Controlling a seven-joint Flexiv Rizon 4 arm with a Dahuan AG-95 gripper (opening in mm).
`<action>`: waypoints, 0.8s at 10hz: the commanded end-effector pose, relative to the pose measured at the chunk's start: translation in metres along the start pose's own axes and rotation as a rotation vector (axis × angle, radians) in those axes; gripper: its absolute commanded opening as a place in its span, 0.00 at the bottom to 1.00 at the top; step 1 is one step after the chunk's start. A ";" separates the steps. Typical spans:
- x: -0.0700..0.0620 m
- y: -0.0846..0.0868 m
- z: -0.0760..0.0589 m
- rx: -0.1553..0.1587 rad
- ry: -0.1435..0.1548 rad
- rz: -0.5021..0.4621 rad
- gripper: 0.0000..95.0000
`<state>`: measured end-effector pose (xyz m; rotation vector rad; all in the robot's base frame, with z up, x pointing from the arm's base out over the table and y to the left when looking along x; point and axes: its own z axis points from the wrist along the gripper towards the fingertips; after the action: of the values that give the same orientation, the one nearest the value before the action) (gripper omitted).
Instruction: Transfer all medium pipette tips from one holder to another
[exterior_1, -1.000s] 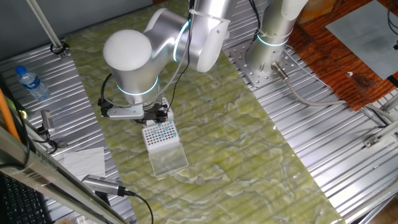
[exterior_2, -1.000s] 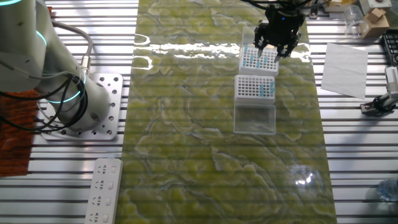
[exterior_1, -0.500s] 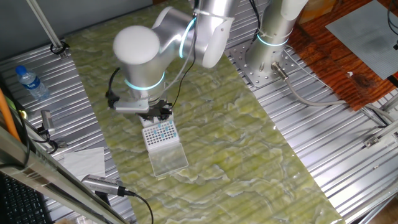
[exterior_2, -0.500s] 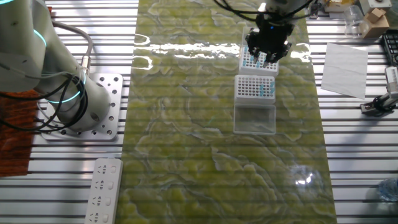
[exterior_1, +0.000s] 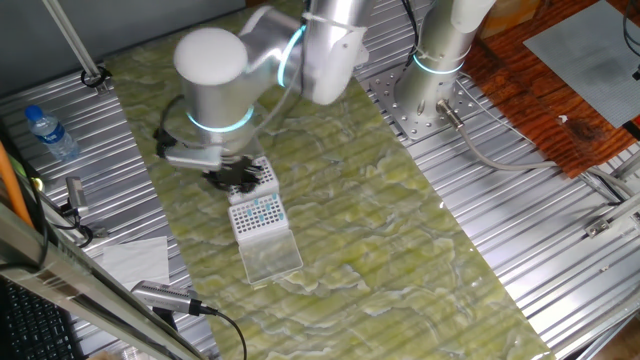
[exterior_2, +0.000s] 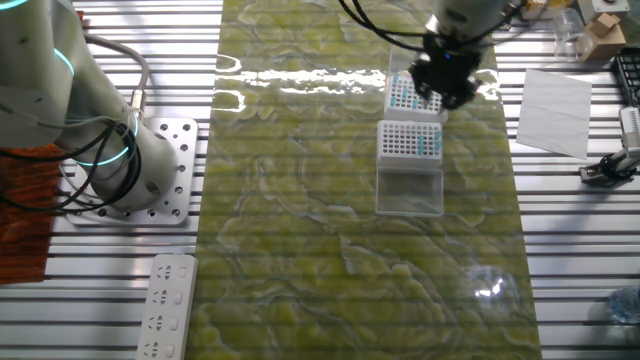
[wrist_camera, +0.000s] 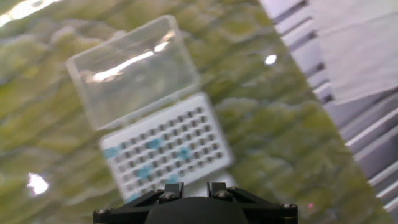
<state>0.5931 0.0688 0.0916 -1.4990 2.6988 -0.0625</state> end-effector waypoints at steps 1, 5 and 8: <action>0.000 -0.005 0.003 -0.015 0.031 -0.115 0.20; 0.009 -0.004 0.009 -0.012 0.033 -0.153 0.20; 0.021 0.004 0.016 -0.005 0.027 -0.177 0.20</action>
<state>0.5784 0.0515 0.0735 -1.7463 2.5814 -0.0893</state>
